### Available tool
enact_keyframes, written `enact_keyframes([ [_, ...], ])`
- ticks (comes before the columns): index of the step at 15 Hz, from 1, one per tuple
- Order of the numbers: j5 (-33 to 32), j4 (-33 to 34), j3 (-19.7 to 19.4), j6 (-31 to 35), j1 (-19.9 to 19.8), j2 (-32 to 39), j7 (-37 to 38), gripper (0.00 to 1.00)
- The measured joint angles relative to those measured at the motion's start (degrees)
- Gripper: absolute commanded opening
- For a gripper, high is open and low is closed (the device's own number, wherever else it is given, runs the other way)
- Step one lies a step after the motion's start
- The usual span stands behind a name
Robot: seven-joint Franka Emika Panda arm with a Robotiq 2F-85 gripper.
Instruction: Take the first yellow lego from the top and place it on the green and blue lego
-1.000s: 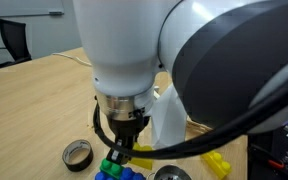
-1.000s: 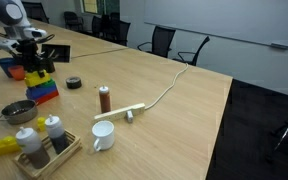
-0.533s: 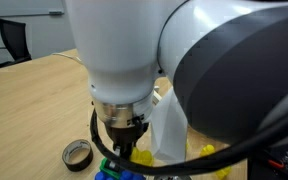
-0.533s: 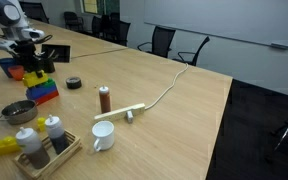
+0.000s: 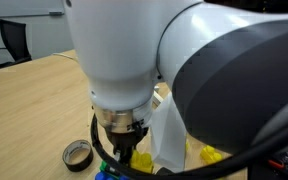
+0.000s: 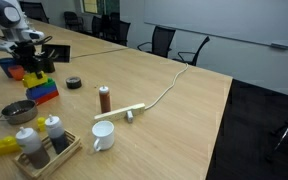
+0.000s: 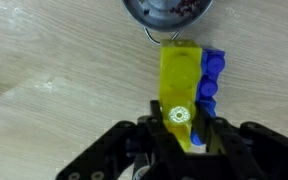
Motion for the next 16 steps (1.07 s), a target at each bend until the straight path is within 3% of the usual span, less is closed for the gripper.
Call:
enact_keyframes([
  [16, 0.48, 1.11, 0.0, 1.42, 0.19, 1.15, 0.04, 0.1],
])
